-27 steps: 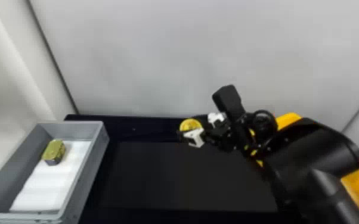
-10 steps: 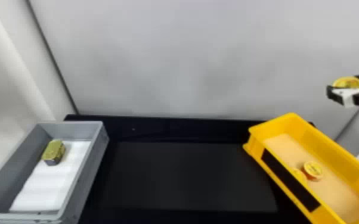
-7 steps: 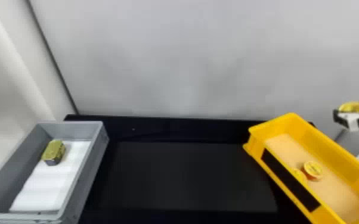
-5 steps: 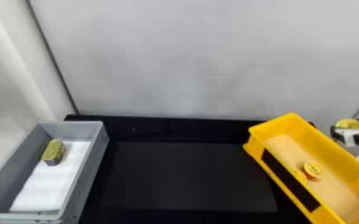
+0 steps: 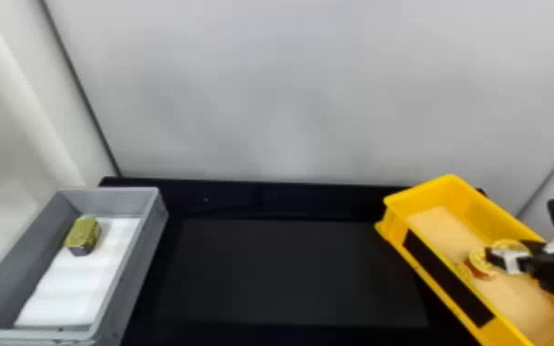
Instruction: Pick up the round yellow can and place it in the yellow rectangular box
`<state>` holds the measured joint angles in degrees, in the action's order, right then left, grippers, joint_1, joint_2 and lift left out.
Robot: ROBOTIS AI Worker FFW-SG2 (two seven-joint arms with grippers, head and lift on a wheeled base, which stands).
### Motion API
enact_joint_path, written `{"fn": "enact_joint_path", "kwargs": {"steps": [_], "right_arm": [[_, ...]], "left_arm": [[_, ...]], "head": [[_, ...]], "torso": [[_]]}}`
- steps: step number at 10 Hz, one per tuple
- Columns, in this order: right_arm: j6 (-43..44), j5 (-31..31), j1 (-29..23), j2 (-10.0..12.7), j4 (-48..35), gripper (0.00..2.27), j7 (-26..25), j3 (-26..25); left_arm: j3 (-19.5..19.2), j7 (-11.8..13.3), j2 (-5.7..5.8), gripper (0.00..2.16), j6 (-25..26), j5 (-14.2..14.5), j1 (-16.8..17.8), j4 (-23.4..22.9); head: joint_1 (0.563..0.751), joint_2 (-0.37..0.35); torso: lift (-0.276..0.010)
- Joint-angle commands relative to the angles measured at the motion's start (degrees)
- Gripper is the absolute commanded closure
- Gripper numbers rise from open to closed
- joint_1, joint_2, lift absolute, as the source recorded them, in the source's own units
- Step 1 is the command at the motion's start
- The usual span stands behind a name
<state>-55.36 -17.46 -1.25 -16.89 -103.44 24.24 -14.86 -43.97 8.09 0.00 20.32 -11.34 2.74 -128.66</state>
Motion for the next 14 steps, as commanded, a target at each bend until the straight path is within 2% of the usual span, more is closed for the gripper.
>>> {"fn": "enact_joint_path", "kwargs": {"steps": [1,4,8,11,14], "right_arm": [[-0.04,1.11,-0.33,-0.07,2.37,0.78,-0.05,-0.61],[-0.04,1.64,-0.25,-0.25,2.02,0.62,-0.05,-0.87],[0.05,1.72,-0.25,-0.34,1.49,0.15,-0.14,-0.69],[-0.22,1.72,-0.25,-0.43,-0.36,0.17,-0.23,-0.69],[-2.77,0.14,2.57,-1.30,-8.36,0.17,-0.05,-0.87]], "left_arm": [[-0.08,0.00,-0.15,0.16,-0.01,0.09,-0.19,-0.02],[-0.08,0.00,-0.15,0.16,-0.01,0.09,-0.28,-0.02],[-0.17,0.00,-0.15,0.16,-0.01,0.18,-0.37,-0.02],[-0.26,0.00,-0.15,0.16,-0.01,0.18,-0.37,-0.10],[-0.44,0.00,-0.15,0.16,-0.01,0.18,-0.28,-0.10]], "head": [[0.686,0.014],[0.686,0.014],[0.686,0.014],[0.686,0.014],[0.686,0.014]], "torso": [[-0.056],[-0.056],[-0.056],[-0.056],[-0.056]]}}
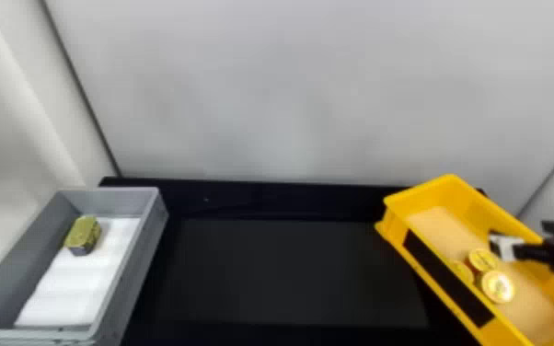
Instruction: Pick up the round yellow can and place it in the yellow rectangular box
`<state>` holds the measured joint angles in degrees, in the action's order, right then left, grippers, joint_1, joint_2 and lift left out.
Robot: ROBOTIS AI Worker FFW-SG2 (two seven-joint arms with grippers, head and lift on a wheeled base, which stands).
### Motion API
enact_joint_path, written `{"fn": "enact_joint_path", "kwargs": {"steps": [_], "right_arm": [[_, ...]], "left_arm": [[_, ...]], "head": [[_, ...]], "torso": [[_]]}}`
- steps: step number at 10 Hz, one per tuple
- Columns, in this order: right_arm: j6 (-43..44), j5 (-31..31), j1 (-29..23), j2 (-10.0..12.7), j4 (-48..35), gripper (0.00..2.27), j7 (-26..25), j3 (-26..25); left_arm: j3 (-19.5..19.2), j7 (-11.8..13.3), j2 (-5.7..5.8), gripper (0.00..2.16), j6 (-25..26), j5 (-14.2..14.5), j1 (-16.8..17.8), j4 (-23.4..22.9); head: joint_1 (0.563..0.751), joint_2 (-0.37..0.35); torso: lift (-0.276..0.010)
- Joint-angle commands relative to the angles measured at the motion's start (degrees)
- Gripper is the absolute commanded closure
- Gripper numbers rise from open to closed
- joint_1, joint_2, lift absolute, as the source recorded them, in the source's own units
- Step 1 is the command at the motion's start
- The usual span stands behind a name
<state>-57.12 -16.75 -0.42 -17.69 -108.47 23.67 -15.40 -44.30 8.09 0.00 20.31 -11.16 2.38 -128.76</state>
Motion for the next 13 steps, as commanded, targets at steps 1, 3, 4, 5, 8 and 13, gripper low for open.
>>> {"fn": "enact_joint_path", "kwargs": {"steps": [1,3,4,5,8,13], "right_arm": [[-1.88,-1.98,3.32,-1.12,-5.53,0.17,1.56,-0.42],[-2.94,-5.23,5.52,-2.26,-10.98,0.16,3.23,-0.15],[0.23,-6.46,6.22,-2.17,-13.09,0.11,3.06,-0.94],[4.01,-6.46,6.66,-2.17,-13.79,0.11,2.97,-1.91],[19.13,-1.98,6.40,-1.73,-16.25,0.11,-1.69,-5.25],[26.43,2.60,9.04,-3.05,-24.95,0.12,-14.00,-8.06]], "left_arm": [[-0.10,0.00,-0.15,0.16,0.00,0.00,0.08,0.00],[-0.01,-0.18,-0.15,0.16,0.00,0.00,0.08,0.09],[-0.01,-0.18,-0.15,0.16,0.00,0.08,0.08,0.09],[-0.01,-0.26,-0.15,0.16,0.00,0.17,0.08,0.09],[-0.37,-0.26,-0.15,0.16,0.00,0.26,0.08,0.00],[-1.07,-0.26,-0.15,0.16,-0.18,0.26,0.17,-0.35]], "head": [[0.686,0.014],[0.686,0.014],[0.686,0.014],[0.686,0.014],[0.686,0.014],[0.686,0.014]], "torso": [[-0.056],[-0.056],[-0.056],[-0.056],[-0.056],[-0.056]]}}
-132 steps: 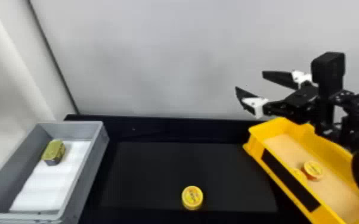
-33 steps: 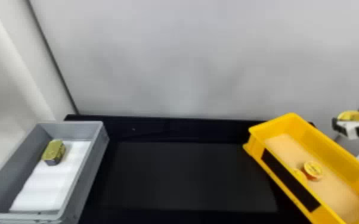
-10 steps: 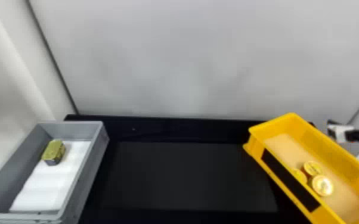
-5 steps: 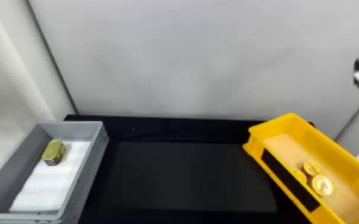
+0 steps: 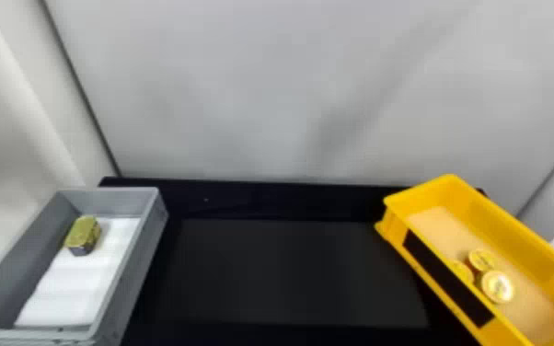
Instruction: Pick up the round yellow can and place it in the yellow rectangular box
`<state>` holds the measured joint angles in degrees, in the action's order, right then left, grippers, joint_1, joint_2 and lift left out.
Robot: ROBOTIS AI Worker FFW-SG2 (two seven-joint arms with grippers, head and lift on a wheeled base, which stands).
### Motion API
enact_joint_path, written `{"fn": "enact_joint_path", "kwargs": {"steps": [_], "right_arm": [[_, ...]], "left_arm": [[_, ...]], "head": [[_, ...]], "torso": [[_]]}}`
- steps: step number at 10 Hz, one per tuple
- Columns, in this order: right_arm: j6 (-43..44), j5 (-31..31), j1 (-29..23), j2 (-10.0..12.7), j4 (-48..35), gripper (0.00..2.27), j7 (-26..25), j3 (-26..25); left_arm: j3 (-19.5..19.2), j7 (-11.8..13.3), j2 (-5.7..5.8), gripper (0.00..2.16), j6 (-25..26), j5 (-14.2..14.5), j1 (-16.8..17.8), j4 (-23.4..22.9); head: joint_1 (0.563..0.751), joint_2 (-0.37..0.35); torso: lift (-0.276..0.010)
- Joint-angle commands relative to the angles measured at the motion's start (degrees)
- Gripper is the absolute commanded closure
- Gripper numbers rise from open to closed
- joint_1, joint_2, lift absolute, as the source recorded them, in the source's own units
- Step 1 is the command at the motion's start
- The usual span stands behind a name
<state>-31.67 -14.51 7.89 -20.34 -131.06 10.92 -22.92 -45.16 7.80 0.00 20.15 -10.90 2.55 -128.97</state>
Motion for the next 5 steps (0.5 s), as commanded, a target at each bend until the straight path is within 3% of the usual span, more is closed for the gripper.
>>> {"fn": "enact_joint_path", "kwargs": {"steps": [1,3,5], "right_arm": [[4.59,3.08,0.63,-0.49,-2.62,0.12,-2.30,-2.13],[9.34,8.36,-0.25,-0.84,-2.80,0.12,-4.77,-3.89],[7.76,10.03,-0.51,-1.01,-5.61,0.12,-8.28,-3.01]], "left_arm": [[-0.30,0.02,-0.15,0.16,-0.10,0.00,-0.09,-0.32],[-0.47,-0.07,-0.15,0.16,-0.10,0.00,-0.09,-0.40],[-0.65,-0.07,-0.15,0.16,-0.10,0.00,-0.09,-0.58]], "head": [[0.686,0.014],[0.686,0.014],[0.686,0.014]], "torso": [[-0.056],[-0.056],[-0.056]]}}
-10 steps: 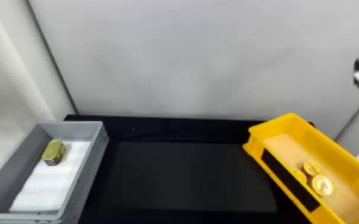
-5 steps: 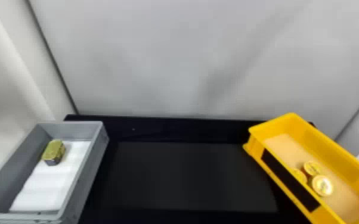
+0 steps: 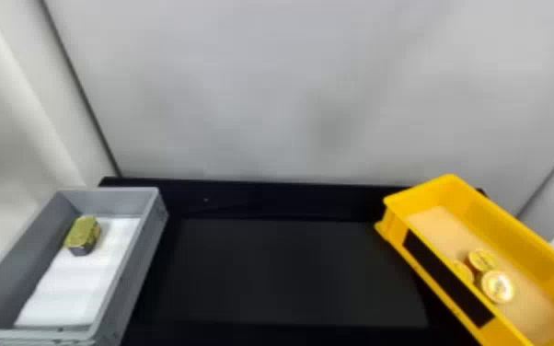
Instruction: Pick up the round yellow can and place it in the yellow rectangular box
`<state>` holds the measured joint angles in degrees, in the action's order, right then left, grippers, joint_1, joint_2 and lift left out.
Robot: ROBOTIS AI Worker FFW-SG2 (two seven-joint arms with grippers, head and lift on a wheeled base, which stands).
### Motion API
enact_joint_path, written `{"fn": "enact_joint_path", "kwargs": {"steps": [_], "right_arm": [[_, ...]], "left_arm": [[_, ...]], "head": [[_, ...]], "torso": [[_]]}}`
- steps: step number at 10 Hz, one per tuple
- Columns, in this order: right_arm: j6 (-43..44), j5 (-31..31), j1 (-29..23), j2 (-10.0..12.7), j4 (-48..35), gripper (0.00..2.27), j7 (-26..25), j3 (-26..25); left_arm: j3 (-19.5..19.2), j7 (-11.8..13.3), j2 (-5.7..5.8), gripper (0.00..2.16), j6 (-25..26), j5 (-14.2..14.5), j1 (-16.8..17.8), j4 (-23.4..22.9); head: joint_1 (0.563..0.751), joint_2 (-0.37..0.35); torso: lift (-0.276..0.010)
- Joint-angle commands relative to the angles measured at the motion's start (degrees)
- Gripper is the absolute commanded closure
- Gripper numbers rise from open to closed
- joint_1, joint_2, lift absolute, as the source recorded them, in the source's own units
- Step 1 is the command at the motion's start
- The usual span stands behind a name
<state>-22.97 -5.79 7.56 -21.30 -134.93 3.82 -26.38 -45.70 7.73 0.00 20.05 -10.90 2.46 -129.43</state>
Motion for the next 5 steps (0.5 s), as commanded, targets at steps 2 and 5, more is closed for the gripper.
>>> {"fn": "enact_joint_path", "kwargs": {"steps": [2,5], "right_arm": [[-2.53,2.36,0.35,-0.14,-1.82,0.12,-2.77,1.15],[-8.51,2.71,2.11,-0.06,-1.91,0.12,-5.85,4.49]], "left_arm": [[-1.17,0.00,-0.15,0.15,0.00,0.26,-0.61,-0.74],[-2.76,0.00,-0.15,0.16,0.00,0.52,-1.31,-1.62]], "head": [[0.686,0.014],[0.686,0.014]], "torso": [[-0.056],[-0.056]]}}
